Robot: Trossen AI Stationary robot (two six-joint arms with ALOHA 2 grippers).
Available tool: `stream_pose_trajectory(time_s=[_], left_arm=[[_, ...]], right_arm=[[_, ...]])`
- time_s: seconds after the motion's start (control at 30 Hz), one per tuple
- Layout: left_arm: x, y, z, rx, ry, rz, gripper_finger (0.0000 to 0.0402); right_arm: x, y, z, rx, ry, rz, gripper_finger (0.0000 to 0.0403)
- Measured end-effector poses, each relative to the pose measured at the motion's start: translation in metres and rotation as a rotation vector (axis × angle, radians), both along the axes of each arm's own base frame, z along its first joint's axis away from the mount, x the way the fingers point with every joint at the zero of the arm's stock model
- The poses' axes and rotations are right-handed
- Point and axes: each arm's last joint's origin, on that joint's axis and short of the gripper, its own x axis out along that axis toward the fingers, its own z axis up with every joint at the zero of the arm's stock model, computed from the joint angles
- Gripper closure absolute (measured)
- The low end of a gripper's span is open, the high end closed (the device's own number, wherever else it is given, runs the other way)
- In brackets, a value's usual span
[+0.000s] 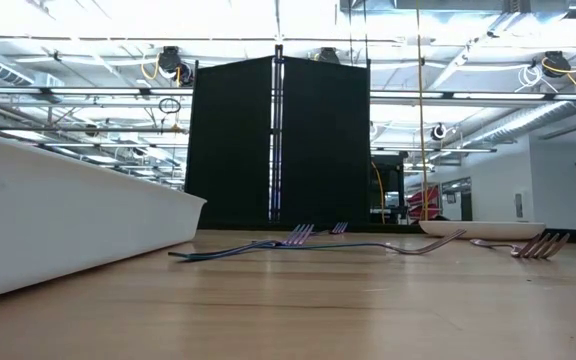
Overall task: Sort silverware
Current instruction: Put the iridescent spoon into the cutlery tray
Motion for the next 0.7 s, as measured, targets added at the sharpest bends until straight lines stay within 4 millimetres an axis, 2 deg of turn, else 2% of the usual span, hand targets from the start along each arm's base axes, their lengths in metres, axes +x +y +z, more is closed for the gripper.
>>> stream_pose_trajectory(time_s=[0.2, 0.37, 0.7], left_arm=[[0.006, 0.0, -0.001, 0.031, -0.064, -0.117, 0.0244], [0.008, 0.001, -0.019, 0.01, -0.081, -0.209, 0.0244], [0.004, -0.002, -0.017, 0.047, -0.065, -0.251, 0.0254]], right_arm=[[0.0, 0.0, 0.0, -0.007, -0.001, 0.003, 0.0294], [0.0, 0.001, 0.0, -0.007, -0.002, 0.008, 0.0294], [-0.003, 0.009, 0.0, -0.031, -0.006, 0.048, 0.0294]])
